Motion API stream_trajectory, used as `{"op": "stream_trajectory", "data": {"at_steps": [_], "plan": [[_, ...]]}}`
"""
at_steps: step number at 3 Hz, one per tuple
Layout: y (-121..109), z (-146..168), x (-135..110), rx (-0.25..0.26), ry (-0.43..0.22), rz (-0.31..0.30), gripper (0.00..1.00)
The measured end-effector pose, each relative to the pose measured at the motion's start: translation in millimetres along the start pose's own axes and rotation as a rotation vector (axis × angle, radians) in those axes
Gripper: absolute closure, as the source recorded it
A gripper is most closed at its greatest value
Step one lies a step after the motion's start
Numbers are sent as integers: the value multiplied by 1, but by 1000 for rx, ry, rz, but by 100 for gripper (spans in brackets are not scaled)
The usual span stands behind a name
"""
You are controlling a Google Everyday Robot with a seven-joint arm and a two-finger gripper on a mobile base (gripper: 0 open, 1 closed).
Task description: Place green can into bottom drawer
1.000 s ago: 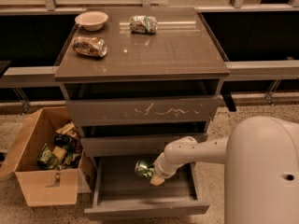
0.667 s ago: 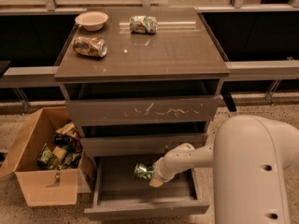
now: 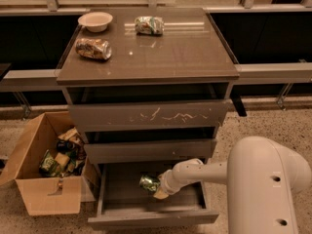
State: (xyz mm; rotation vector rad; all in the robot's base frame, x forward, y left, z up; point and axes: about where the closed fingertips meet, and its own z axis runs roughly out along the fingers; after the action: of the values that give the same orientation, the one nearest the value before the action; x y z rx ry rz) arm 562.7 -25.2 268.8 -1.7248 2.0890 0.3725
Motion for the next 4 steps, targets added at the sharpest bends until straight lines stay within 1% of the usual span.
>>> {"op": "stream_trajectory", "data": {"at_steps": [1, 2, 3, 4], "plan": [[-7, 23, 9, -43, -40, 23, 100], [-17, 43, 19, -76, -48, 50, 100], [-24, 60, 29, -88, -39, 77, 100], [-25, 72, 36, -83, -42, 103, 100]]}}
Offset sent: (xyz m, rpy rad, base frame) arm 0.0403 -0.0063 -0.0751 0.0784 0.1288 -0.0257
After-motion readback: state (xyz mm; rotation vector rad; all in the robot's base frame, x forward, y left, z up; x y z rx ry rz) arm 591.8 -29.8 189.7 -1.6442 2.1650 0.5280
